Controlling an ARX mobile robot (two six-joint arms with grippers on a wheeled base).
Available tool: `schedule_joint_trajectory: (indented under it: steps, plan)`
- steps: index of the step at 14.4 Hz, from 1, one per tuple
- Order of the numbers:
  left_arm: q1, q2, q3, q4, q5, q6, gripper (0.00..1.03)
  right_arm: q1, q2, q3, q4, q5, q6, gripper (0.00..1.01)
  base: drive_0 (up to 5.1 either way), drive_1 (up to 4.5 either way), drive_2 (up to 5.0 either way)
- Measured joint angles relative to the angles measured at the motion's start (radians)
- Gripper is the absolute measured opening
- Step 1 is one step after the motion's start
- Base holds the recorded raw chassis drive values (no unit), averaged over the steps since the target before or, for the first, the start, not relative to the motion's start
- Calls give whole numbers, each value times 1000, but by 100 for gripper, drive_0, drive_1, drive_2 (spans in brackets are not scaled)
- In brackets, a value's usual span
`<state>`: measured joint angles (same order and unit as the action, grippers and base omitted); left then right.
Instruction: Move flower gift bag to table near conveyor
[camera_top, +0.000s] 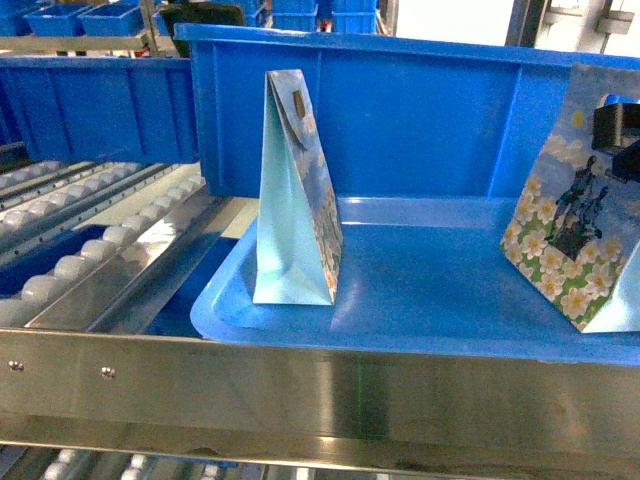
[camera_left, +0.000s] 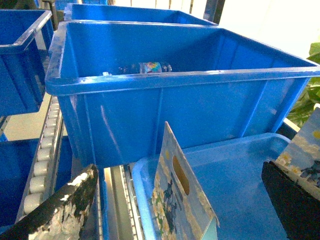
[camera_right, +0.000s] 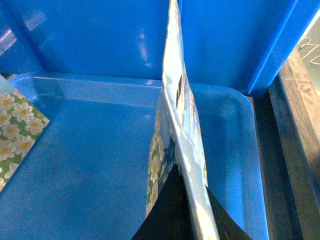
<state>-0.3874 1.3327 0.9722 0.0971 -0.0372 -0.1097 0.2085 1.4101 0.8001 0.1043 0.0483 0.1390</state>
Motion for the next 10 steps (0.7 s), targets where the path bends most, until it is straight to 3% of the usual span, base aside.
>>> schedule_joint_trajectory:
  steps: [3, 4, 10]
  plan:
    - [0, 0, 0, 0, 0, 0, 98, 0, -193, -73, 11, -22, -1, 2, 0, 0, 0]
    - [0, 0, 0, 0, 0, 0, 98, 0, -373, -130, -5, -39, -13, 2, 0, 0, 0]
    - [0, 0, 0, 0, 0, 0, 98, -89, -814, -259, -136, -66, -74, 2, 0, 0, 0]
